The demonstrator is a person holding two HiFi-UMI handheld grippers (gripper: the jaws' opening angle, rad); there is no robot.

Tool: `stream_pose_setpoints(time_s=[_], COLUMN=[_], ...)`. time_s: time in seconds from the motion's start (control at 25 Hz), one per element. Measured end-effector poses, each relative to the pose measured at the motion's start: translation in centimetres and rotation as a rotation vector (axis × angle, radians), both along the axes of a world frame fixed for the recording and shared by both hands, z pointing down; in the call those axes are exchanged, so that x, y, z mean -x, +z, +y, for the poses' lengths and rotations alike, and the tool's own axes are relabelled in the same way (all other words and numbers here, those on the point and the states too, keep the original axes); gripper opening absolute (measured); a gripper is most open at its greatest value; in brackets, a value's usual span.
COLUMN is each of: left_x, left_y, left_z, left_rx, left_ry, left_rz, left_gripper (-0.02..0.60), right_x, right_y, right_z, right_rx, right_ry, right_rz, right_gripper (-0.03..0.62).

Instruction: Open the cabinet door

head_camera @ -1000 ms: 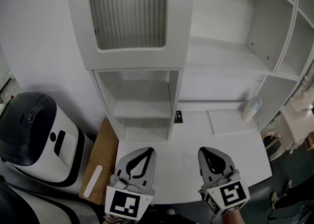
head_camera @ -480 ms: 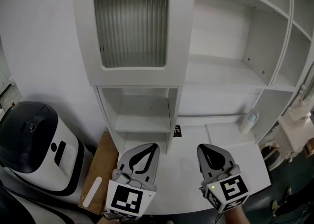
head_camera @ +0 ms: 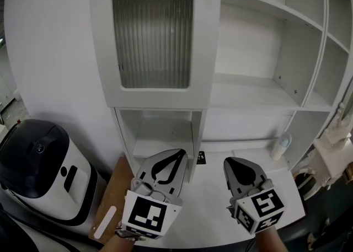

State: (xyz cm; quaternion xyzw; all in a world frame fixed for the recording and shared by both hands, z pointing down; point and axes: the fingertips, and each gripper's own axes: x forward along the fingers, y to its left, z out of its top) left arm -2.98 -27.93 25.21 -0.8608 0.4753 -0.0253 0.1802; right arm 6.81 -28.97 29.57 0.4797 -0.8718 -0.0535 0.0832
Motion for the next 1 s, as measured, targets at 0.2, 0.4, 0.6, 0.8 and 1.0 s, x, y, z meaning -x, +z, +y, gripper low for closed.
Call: stream_pose_setpoints(time_s=[0.2,0.4,0.6,0.8,1.0], left_x=[-0.6,-0.8,-1.1,-1.5,-2.0], left_y=[-1.6,-3.1,-4.8,-6.7,-8.7], left_z=[-0.3,-0.8,-1.0,-1.3,-1.5], left_rx=[-0.037,-0.053,-0.074,-0.122,-0.147], left_ry=[0.006,0.006,0.007,0.009,0.017], left_rz=[-0.020,-0.008,-0.013,-0.047,-0.052], left_gripper=[0.002,0.002,0.002,0.002,0.002], right_x=[-0.2,-0.3,-0.7,-0.9,-1.0], right_y=[-1.6,-2.9,-5.0,-6.5,-7.2], right_z=[-0.5,-1.0,-1.3,-1.5,-1.4], right_rx=[-0.002,-0.024,-0.051,-0.065,-0.066], right_ry=[-0.003,-0.022,-0.016,-0.027,-0.038], right_rz=[0.000,0.012,0.024,0.018,0.014], right_gripper=[0.000,0.000,0.000,0.000,0.000])
